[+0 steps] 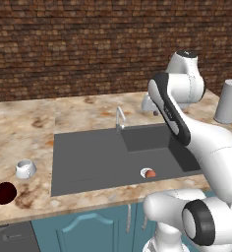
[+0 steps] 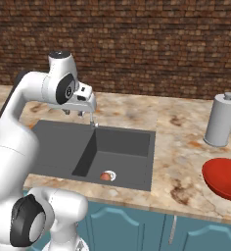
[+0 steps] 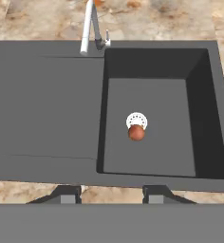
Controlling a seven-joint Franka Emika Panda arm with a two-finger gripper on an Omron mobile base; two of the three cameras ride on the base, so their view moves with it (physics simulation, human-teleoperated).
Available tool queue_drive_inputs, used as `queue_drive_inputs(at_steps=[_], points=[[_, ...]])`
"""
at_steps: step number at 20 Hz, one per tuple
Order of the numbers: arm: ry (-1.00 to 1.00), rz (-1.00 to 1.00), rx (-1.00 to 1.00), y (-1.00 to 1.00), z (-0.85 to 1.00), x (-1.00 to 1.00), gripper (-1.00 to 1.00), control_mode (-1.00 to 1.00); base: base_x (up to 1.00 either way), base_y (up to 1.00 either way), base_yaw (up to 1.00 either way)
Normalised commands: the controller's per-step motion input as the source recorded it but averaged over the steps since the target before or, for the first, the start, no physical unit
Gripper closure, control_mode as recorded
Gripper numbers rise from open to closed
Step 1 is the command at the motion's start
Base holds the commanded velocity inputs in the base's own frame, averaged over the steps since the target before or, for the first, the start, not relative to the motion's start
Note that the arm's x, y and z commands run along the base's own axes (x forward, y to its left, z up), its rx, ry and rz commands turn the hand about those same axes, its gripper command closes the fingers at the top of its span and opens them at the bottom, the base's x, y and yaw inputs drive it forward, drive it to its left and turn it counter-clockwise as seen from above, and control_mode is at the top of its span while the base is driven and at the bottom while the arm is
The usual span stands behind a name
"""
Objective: Clear the mugs and bowl far away from the sink.
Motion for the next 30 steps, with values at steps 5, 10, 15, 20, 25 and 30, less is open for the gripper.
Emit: queue_drive_inputs(at_steps=[5, 10, 15, 20, 25, 30], points=[[0.0, 0.0, 0.0, 0.0, 0.0, -0.29, -1.0, -1.0, 0.0, 0.0, 0.0], [0.0, 0.0, 0.0, 0.0, 0.0, -0.46, -1.0, -1.0, 0.0, 0.0, 0.0], [0.0, 0.0, 0.0, 0.01, 0.0, -0.4, -1.0, -1.0, 0.0, 0.0, 0.0], [0.0, 0.01, 0.0, 0.06, 0.0, -0.35, -1.0, -1.0, 0.0, 0.0, 0.0], [0.0, 0.07, 0.0, 0.22, 0.0, -0.2, -1.0, -1.0, 0.0, 0.0, 0.0], [0.0, 0.05, -0.05, 0.07, 0.0, -0.29, -1.0, -1.0, 0.0, 0.0, 0.0]])
